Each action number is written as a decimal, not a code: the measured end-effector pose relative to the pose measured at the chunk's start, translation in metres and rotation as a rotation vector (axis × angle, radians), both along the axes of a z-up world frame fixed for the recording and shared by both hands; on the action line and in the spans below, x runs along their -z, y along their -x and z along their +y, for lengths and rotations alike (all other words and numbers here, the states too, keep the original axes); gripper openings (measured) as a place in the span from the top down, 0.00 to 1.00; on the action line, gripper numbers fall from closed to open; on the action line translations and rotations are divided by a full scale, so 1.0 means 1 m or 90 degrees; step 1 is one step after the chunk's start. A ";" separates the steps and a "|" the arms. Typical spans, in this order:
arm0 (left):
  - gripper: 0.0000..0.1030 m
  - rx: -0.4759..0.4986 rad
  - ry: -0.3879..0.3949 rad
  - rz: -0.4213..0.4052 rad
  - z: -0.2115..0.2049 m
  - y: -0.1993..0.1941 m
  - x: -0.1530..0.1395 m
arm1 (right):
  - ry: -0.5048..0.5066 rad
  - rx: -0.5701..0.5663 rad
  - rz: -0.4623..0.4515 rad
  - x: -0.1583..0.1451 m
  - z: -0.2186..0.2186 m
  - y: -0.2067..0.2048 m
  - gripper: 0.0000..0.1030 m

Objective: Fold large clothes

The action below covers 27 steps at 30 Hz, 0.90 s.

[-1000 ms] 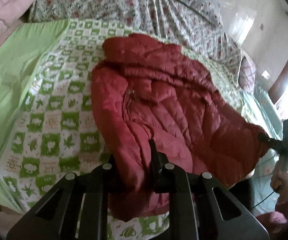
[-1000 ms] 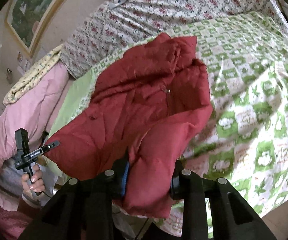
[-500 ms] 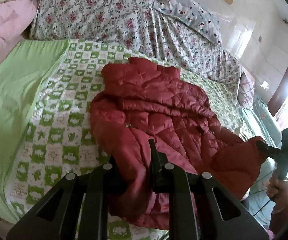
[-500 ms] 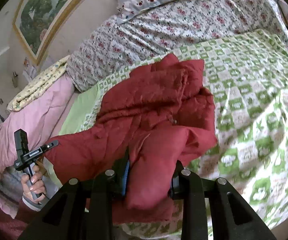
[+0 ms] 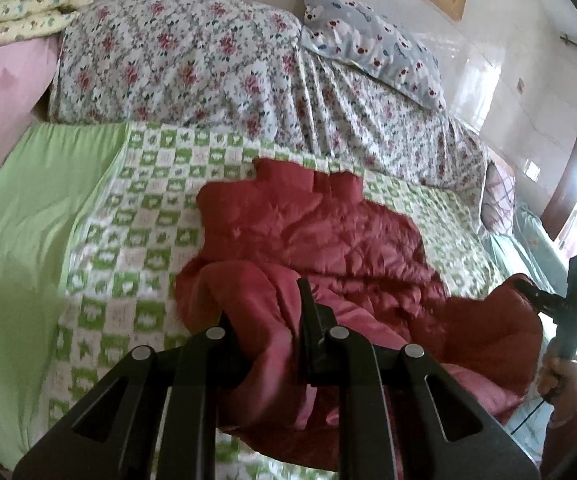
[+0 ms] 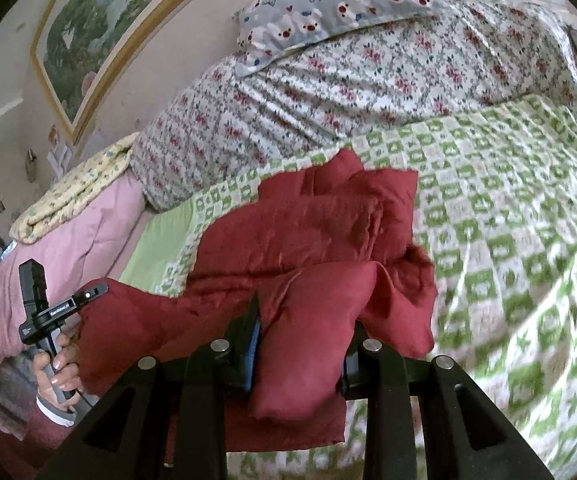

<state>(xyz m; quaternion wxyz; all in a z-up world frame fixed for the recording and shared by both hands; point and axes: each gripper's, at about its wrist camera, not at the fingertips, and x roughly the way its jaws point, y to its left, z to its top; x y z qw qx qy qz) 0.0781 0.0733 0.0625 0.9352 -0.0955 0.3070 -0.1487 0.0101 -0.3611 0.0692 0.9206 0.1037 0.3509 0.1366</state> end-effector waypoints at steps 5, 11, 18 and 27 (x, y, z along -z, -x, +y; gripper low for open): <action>0.85 -0.005 0.027 -0.005 0.001 -0.029 -0.008 | -0.011 0.009 -0.014 -0.007 -0.005 -0.028 0.73; 0.85 -0.014 0.041 -0.004 0.000 -0.058 -0.010 | -0.016 0.014 -0.016 -0.009 -0.008 -0.062 0.73; 0.85 -0.037 0.049 0.011 0.001 -0.099 -0.012 | -0.039 0.031 -0.017 -0.010 -0.018 -0.104 0.73; 0.85 -0.063 0.038 0.048 -0.001 -0.168 -0.004 | -0.076 0.080 -0.009 -0.005 -0.031 -0.164 0.71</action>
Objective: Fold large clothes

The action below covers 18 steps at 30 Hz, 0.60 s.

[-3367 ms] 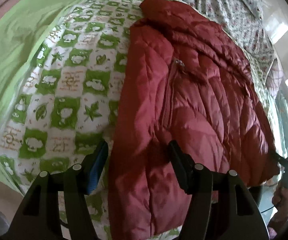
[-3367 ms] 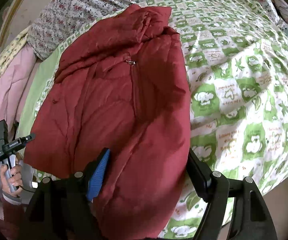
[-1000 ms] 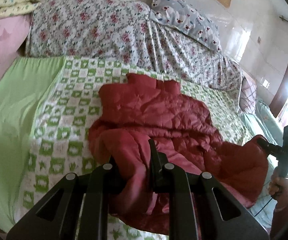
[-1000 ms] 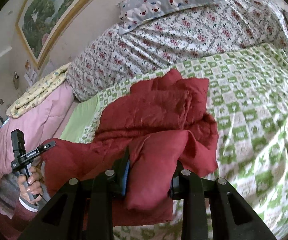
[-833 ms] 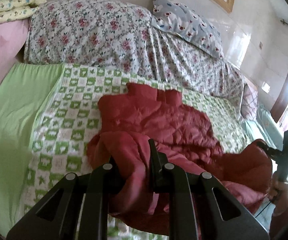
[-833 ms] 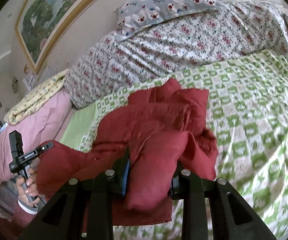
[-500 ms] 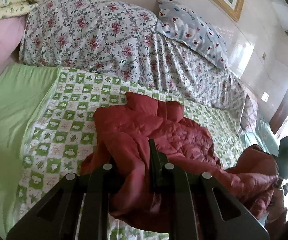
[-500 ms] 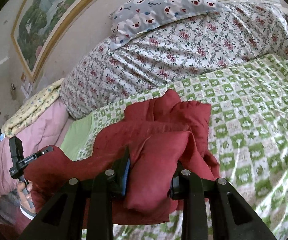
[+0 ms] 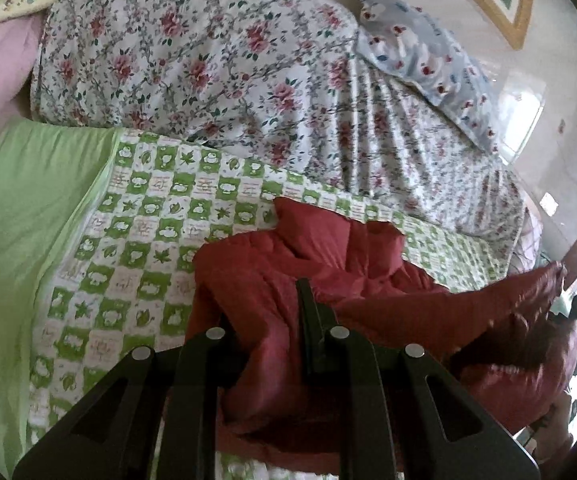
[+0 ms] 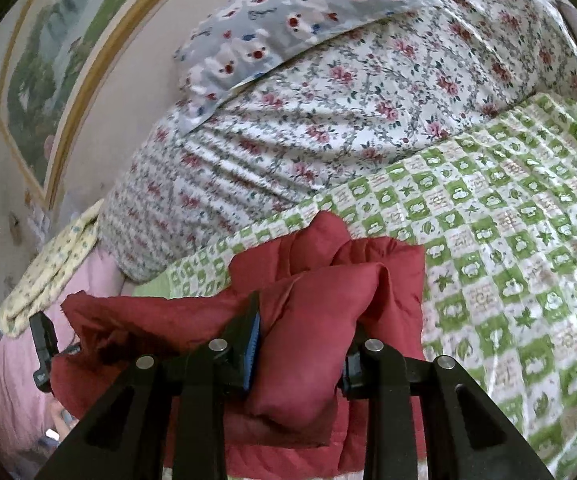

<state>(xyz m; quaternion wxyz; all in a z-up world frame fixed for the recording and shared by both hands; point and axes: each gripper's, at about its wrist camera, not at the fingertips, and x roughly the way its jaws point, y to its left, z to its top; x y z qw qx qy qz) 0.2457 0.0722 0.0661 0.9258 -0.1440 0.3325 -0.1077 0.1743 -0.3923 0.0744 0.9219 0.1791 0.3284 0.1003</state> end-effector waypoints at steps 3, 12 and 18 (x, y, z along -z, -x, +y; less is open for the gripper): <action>0.85 -0.015 -0.003 0.019 0.001 -0.022 0.008 | -0.010 0.018 0.005 0.006 -0.005 -0.020 0.71; 0.85 -0.044 -0.010 0.080 0.000 -0.094 0.038 | -0.038 0.076 0.044 0.039 -0.028 -0.079 0.71; 0.83 -0.065 -0.021 0.109 -0.007 -0.139 0.060 | -0.020 0.102 0.065 0.064 -0.031 -0.118 0.71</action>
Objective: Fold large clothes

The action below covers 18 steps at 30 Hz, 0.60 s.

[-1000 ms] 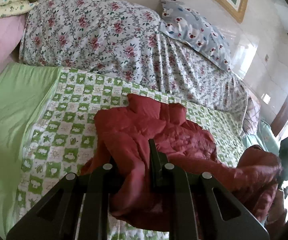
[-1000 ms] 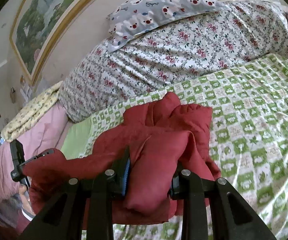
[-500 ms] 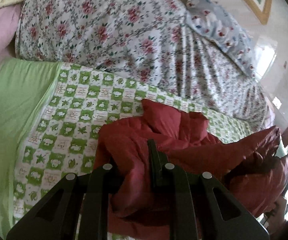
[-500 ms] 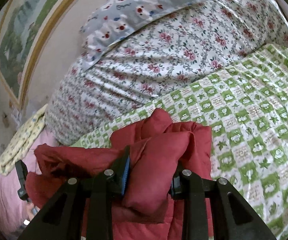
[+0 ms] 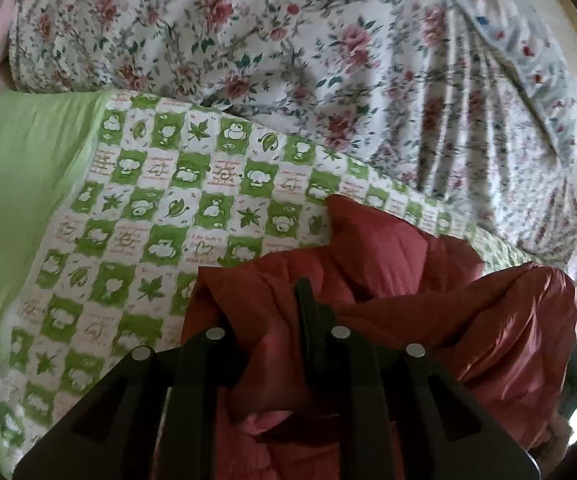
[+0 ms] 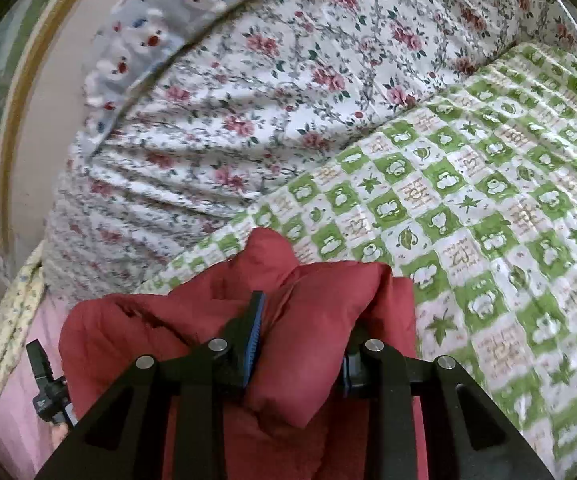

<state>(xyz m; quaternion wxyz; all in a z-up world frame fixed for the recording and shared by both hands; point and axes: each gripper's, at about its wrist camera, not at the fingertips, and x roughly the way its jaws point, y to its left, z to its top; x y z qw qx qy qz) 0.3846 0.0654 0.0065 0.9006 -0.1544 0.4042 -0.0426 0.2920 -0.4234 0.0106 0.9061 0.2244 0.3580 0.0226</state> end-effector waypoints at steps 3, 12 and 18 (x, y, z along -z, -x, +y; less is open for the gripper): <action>0.82 -0.011 -0.001 0.011 -0.001 -0.022 0.009 | 0.004 0.012 0.003 0.010 -0.003 -0.018 0.71; 0.80 -0.026 0.010 0.057 -0.001 -0.067 0.043 | -0.010 0.038 0.027 0.046 -0.015 -0.059 0.71; 0.75 -0.027 0.055 0.059 0.009 -0.068 0.044 | -0.032 0.052 0.041 0.058 -0.023 -0.073 0.71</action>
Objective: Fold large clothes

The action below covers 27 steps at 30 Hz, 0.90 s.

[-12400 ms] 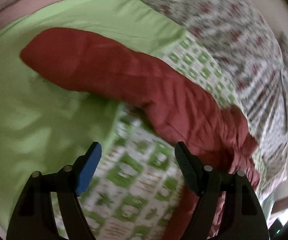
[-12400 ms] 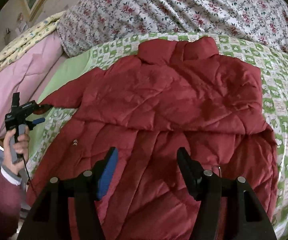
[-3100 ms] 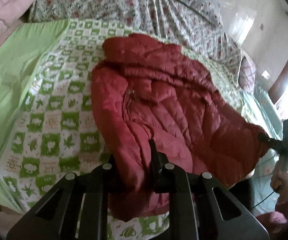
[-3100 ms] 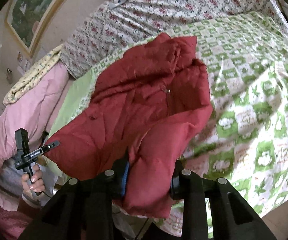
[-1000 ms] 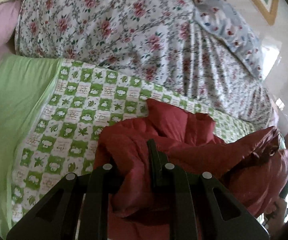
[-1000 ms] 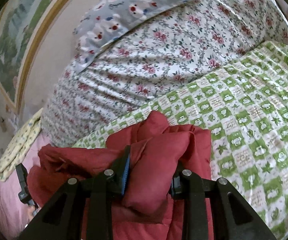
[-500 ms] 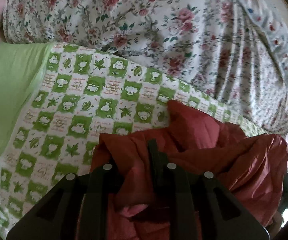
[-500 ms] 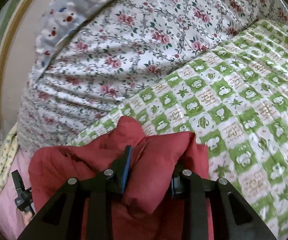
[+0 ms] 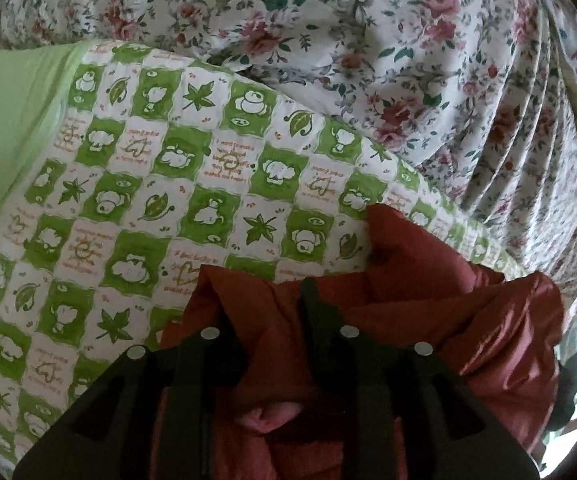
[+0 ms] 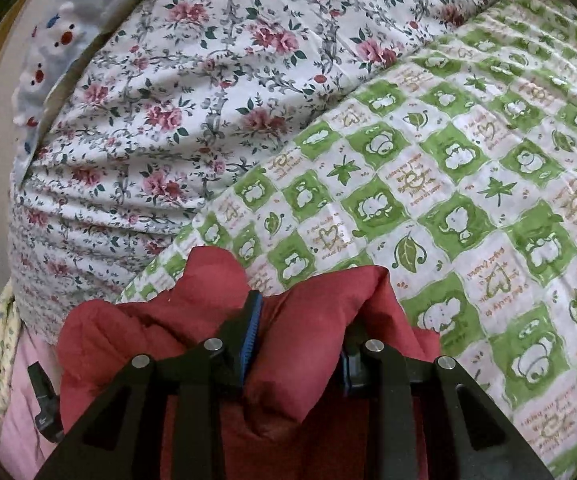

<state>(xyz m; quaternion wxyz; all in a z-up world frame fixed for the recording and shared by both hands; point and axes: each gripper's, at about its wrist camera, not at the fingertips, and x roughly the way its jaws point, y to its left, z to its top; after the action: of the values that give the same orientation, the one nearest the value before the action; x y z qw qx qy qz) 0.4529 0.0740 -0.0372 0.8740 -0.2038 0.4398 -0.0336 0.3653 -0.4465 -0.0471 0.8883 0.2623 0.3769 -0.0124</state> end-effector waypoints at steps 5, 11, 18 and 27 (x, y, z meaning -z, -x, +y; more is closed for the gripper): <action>0.50 -0.012 -0.007 -0.024 0.012 0.033 -0.017 | -0.001 -0.007 -0.001 0.003 -0.001 -0.003 0.71; 0.46 0.013 -0.021 -0.100 0.013 0.095 -0.049 | 0.000 -0.005 -0.004 0.004 -0.001 -0.005 0.69; 0.46 0.122 -0.039 -0.145 -0.033 0.143 -0.055 | 0.040 -0.010 -0.009 -0.003 0.009 -0.003 0.64; 0.46 0.218 -0.179 -0.170 -0.111 0.157 -0.043 | 0.059 -0.012 -0.012 -0.017 0.014 0.004 0.51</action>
<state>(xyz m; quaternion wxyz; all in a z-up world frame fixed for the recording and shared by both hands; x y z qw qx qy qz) 0.2955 -0.0374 0.0062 0.9257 0.0031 0.3487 -0.1464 0.3610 -0.4324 -0.0297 0.9029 0.2177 0.3702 -0.0192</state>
